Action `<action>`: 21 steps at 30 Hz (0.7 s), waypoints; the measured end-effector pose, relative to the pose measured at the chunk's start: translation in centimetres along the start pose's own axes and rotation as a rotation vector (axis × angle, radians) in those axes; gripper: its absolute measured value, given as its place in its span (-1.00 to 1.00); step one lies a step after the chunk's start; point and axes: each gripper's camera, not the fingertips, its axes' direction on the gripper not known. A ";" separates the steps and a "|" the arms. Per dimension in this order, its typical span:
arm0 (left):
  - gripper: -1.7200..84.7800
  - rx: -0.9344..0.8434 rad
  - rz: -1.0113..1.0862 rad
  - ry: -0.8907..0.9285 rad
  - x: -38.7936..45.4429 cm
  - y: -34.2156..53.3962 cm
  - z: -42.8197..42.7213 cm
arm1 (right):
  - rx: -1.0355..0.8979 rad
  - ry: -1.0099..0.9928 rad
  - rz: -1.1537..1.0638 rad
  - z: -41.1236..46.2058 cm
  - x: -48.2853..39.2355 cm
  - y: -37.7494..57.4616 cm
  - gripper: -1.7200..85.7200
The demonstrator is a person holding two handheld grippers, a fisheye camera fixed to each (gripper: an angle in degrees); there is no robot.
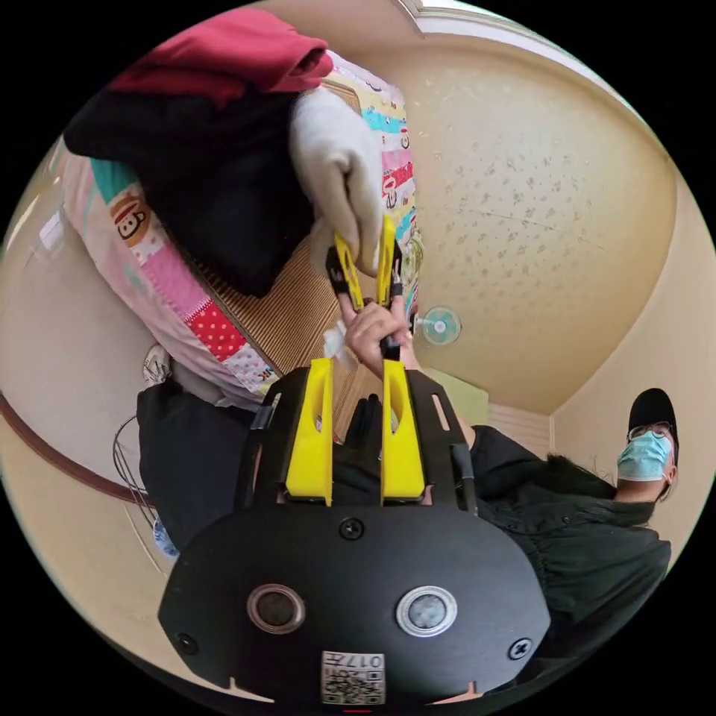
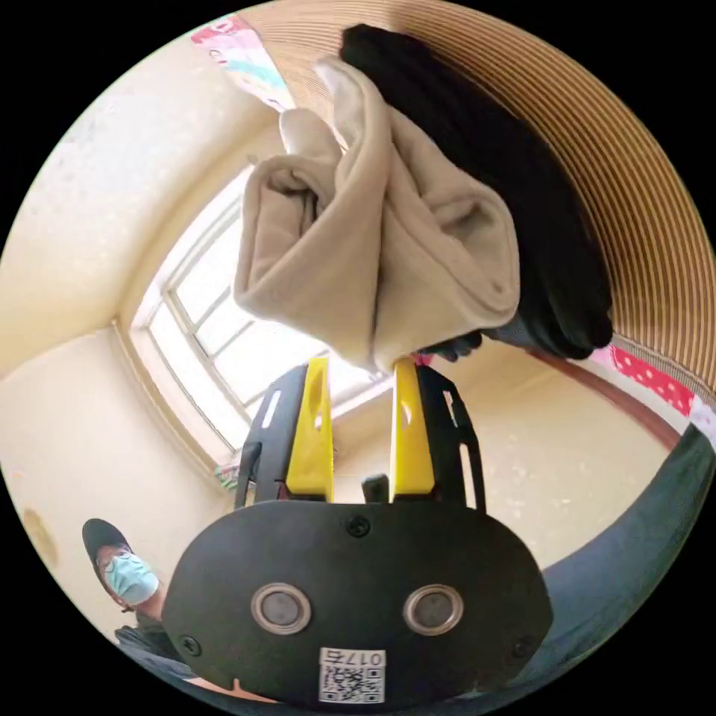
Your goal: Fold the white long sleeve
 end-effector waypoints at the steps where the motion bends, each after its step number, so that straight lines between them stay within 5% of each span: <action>1: -0.73 0.021 -0.021 0.002 -1.1 0.5 0.1 | -0.043 0.037 0.007 0.6 1.1 0.5 -0.85; 5: -0.74 0.009 0.002 -0.035 -1.9 0.5 2.5 | -0.103 0.159 0.052 -1.9 5.6 4.3 -0.92; 11: -0.78 -0.392 0.242 -0.400 0.4 -3.3 15.4 | 0.130 0.296 -0.161 -16.1 0.4 7.5 -0.94; 16: -0.80 -0.667 0.519 -0.707 3.3 -2.6 31.0 | 0.431 0.920 -0.608 -20.9 -12.7 19.4 -0.95; 21: -0.81 -0.667 0.793 -0.522 9.6 2.9 41.3 | 1.009 1.411 -1.233 -17.1 -15.7 42.8 -0.95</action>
